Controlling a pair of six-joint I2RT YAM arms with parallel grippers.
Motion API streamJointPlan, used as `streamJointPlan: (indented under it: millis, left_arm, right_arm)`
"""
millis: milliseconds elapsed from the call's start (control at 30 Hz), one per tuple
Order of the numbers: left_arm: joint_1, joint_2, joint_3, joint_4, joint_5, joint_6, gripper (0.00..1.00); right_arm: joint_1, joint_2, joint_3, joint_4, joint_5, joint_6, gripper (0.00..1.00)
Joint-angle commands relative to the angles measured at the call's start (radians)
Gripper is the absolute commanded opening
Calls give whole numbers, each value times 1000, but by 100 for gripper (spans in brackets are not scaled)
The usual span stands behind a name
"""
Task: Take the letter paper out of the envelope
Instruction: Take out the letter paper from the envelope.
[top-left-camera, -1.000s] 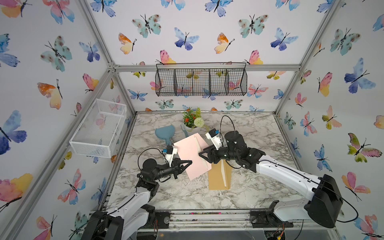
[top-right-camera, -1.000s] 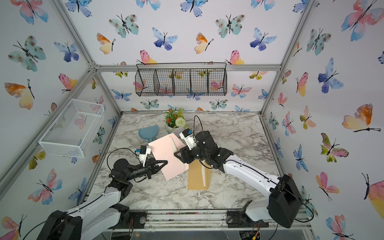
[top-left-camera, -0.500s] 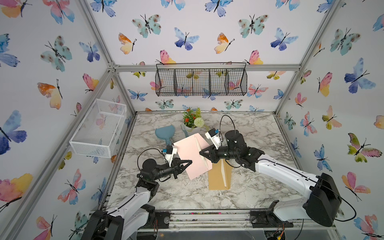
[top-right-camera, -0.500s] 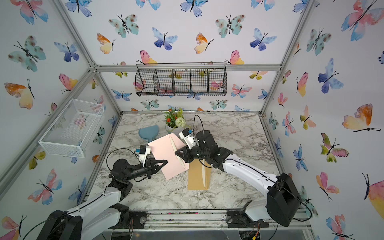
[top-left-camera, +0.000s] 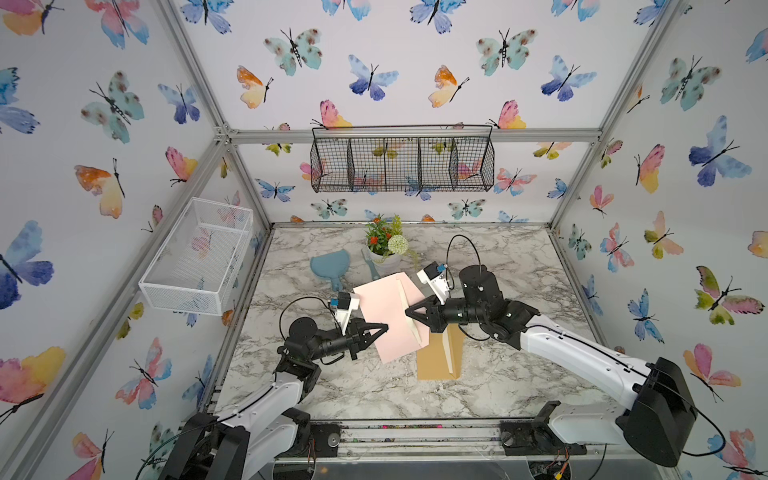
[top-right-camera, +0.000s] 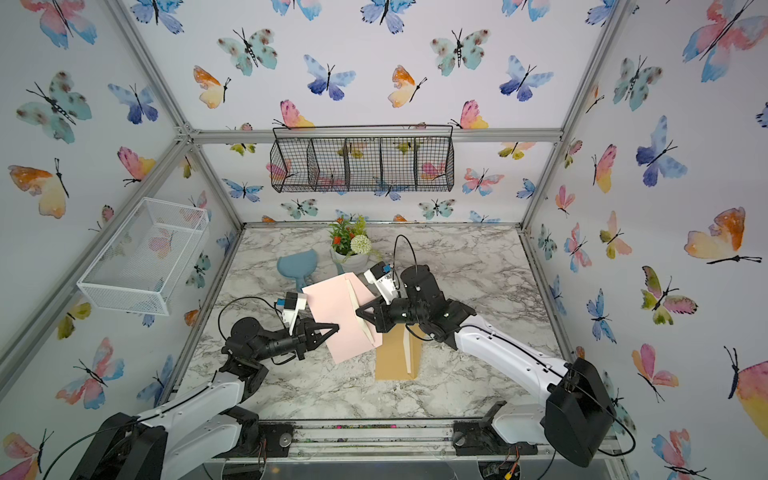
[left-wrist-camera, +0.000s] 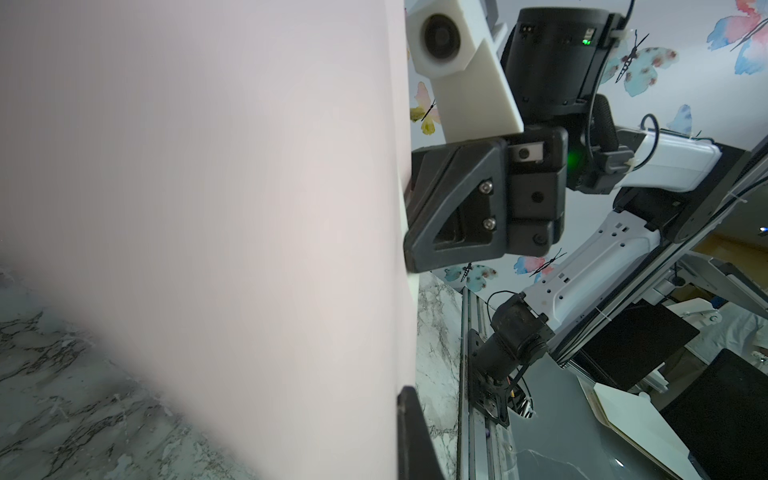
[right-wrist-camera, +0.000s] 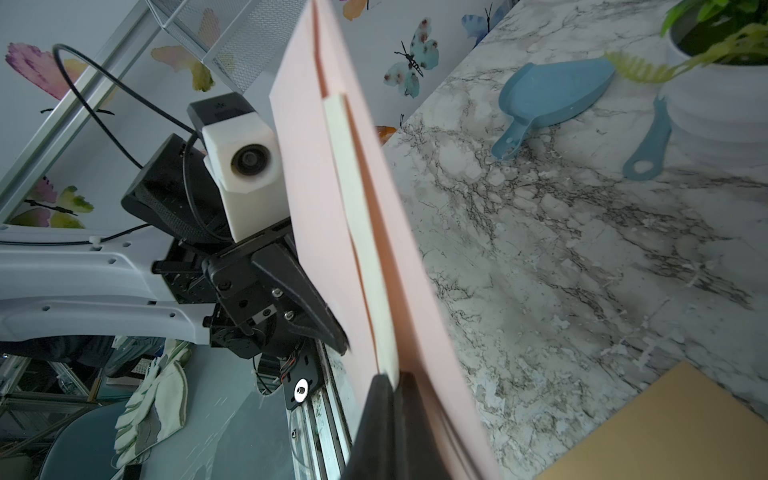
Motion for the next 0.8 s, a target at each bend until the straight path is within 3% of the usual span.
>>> streamJointPlan:
  millis: [0,767]
  left_arm:
    - [19,-7,-1,4,-2,-6,2]
    - [18,-17,-1,0,-12,-18,6]
  right_arm:
    - [-60,-48,-10,-56,70,-26,2]
    - [-127,-57,-62,-93,54,-55,2]
